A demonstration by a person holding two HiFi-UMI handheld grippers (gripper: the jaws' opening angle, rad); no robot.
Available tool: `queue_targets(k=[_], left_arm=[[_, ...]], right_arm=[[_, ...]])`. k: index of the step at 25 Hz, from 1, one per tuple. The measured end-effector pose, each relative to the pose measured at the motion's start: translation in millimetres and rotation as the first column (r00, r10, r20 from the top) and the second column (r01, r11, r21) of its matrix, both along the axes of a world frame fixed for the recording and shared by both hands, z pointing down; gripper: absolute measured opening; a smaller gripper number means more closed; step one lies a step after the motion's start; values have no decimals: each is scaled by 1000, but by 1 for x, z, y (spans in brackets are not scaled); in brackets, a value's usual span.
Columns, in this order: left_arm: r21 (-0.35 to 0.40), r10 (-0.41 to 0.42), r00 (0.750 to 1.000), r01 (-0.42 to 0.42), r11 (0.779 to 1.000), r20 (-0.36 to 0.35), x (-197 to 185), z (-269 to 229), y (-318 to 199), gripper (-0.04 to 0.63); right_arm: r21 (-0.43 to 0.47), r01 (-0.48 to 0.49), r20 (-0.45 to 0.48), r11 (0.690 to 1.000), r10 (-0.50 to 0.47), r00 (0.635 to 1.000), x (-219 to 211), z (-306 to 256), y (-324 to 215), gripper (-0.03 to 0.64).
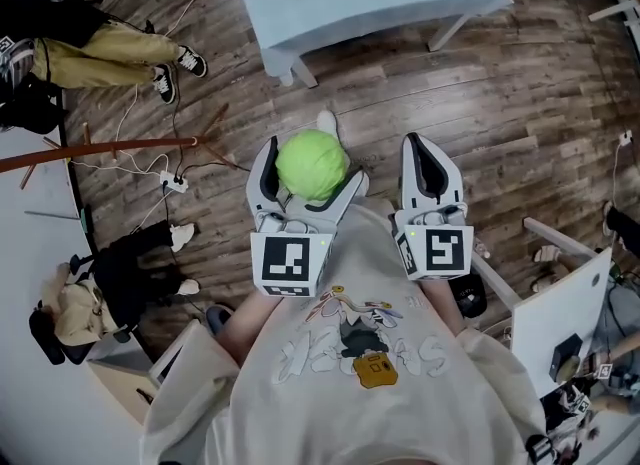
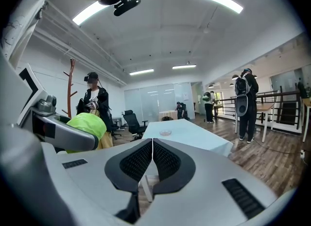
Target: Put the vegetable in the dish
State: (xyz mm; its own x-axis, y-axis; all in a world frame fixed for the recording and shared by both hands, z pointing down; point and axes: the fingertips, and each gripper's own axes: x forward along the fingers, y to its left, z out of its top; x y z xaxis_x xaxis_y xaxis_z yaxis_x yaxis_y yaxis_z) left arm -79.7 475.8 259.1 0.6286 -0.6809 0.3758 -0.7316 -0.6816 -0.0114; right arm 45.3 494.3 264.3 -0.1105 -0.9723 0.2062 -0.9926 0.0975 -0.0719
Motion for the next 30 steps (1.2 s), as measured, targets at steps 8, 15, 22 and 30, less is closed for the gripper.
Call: queue_targets(k=[8, 15, 22, 30], left_arm=[[-8, 9, 1000, -9, 1000, -11, 18, 4, -55, 535], [-19, 4, 1000, -5, 1000, -26, 24, 7, -128, 534], [-27, -32, 997, 30, 999, -65, 9, 3, -207, 535], [-38, -49, 993, 45, 998, -107, -4, -2, -290, 535]], right_arm=[[-16, -16, -8, 1000, 16, 1000, 22, 4, -50, 23], [-33, -9, -29, 999, 8, 1000, 28, 5, -122, 23], [-38, 24, -63, 999, -27, 998, 13, -7, -206, 23], [-33, 21, -85, 999, -24, 996, 1, -22, -292, 23]])
